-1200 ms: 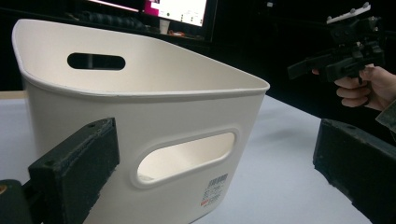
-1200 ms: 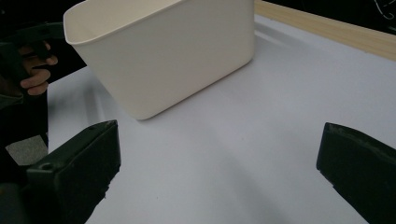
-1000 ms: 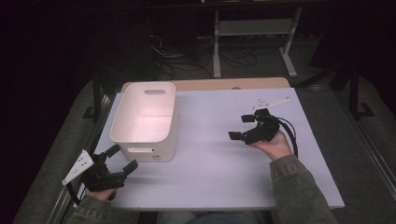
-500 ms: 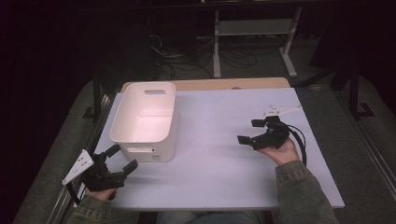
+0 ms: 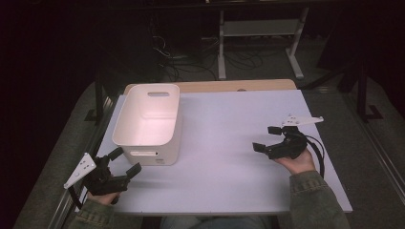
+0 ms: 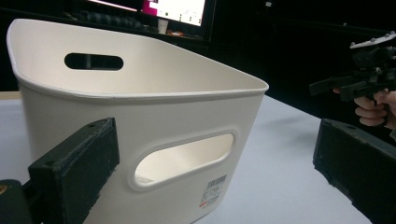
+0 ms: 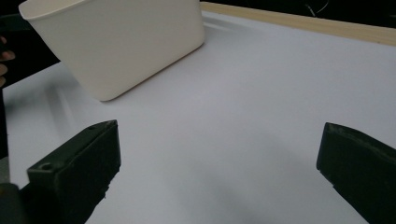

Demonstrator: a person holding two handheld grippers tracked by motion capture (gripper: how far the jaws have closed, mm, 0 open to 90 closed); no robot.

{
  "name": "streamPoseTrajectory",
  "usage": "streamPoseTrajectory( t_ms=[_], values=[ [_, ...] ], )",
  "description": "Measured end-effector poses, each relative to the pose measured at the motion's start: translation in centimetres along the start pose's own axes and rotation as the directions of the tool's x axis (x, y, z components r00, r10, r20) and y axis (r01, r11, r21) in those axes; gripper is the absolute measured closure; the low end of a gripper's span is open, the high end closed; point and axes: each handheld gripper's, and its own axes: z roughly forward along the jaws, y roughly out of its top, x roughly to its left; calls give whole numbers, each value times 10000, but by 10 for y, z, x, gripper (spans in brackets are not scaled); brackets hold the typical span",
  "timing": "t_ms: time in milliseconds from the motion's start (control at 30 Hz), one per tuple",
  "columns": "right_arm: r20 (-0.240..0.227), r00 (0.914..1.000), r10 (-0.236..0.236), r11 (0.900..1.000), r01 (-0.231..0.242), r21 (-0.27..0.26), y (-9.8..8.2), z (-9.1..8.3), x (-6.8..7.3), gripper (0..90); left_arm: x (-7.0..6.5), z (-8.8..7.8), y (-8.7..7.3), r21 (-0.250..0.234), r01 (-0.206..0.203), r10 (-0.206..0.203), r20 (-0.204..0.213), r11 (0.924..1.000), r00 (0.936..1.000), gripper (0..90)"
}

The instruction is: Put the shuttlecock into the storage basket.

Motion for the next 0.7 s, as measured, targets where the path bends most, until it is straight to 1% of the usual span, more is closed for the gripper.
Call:
streamPoseTrajectory(
  t_ms=[33, 100, 333, 400, 433, 533, 567, 700],
  values=[
    [78, 9999, -90, 10000, 90, -16, -1, -1, 0, 0, 0, 0, 0, -10, 13, -13, -3, 10000, 10000, 0],
    [179, 9998, -4, 10000, 5, -35, -4, -3, -1, 0, 0, 0, 0, -16, 19, -19, 5, 10000, 10000, 0],
    [406, 9992, 13, 9998, -4, -220, -14, -14, -1, 0, 0, 0, 0, 18, 31, -31, -1, 10000, 10000, 0],
    [487, 9988, 19, 9995, -3, -329, -17, -18, -2, 0, 0, 1, 0, 9, 40, -40, -4, 10000, 10000, 0],
    [604, 9982, -25, 9988, 55, -492, -20, -22, -2, 0, 0, 1, 0, 7, 41, -41, -6, 10000, 10000, 0],
    [771, 9970, -29, 9979, 79, -645, -23, -27, -3, 0, 1, 1, 0, 24, 33, -32, -22, 10000, 10000, 0],
    [751, 9971, 77, 9974, -23, -714, -25, -29, -4, 0, 1, 1, 0, 4, 54, -53, -12, 10000, 10000, 0],
    [816, 9964, 228, 9970, -166, -762, -31, -32, -5, 0, 0, 1, 0, -4, 33, -33, 6, 10000, 10000, 0]
  ],
)
